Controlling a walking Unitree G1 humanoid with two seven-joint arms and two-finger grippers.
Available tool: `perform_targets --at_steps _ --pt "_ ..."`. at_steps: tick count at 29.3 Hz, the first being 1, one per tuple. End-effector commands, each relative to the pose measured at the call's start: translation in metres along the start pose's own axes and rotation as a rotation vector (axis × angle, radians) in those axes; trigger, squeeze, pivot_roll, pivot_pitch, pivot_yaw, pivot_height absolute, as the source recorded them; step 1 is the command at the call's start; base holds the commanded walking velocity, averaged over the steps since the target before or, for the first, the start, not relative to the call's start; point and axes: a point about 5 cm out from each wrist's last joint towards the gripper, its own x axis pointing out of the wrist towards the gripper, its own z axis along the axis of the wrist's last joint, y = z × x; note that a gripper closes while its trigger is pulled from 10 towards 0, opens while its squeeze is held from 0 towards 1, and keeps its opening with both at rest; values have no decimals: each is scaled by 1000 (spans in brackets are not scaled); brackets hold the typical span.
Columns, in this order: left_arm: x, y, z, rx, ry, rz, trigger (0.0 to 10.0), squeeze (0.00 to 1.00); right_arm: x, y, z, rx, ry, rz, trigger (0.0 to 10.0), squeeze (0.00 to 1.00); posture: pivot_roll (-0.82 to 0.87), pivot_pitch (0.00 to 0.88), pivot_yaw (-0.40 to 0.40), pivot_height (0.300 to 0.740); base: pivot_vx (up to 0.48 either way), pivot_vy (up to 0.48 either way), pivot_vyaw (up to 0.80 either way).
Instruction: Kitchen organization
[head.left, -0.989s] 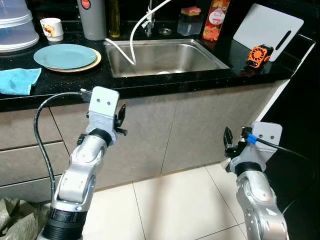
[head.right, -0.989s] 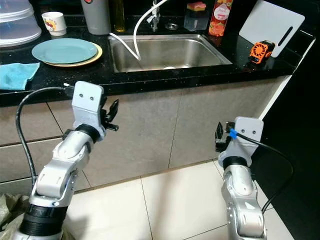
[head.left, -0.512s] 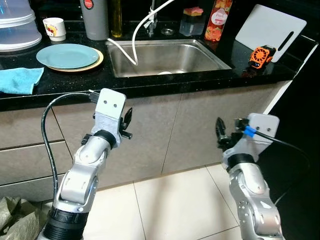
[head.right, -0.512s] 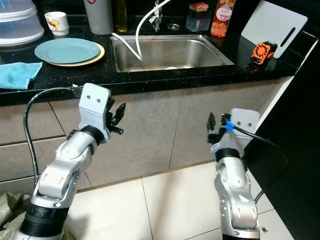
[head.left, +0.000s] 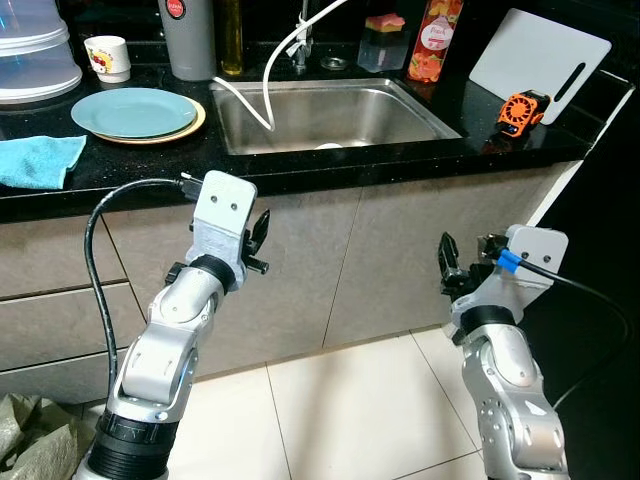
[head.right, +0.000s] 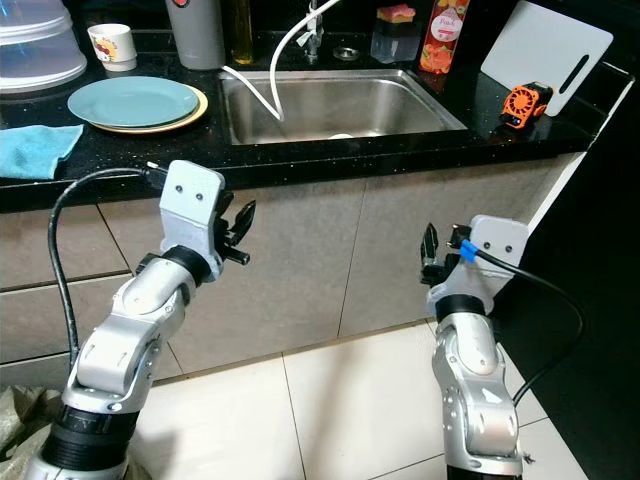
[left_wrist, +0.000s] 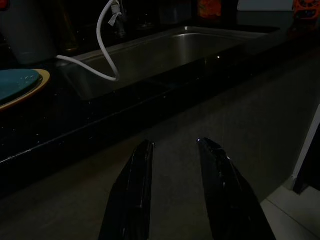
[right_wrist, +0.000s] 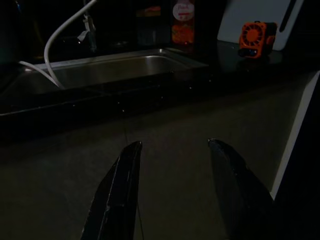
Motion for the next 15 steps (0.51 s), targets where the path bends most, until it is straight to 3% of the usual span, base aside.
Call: perform_targets --at_steps 1,15 --pt "-1 -3 1 -16 -4 -8 10000 0 1 2 -3 4 15 6 10000 0 193 15 -32 740 0 0 0" --pt "-2 -5 7 -28 -55 -18 10000 0 2 3 5 42 -30 8 10000 0 192 13 -33 740 0 0 0"
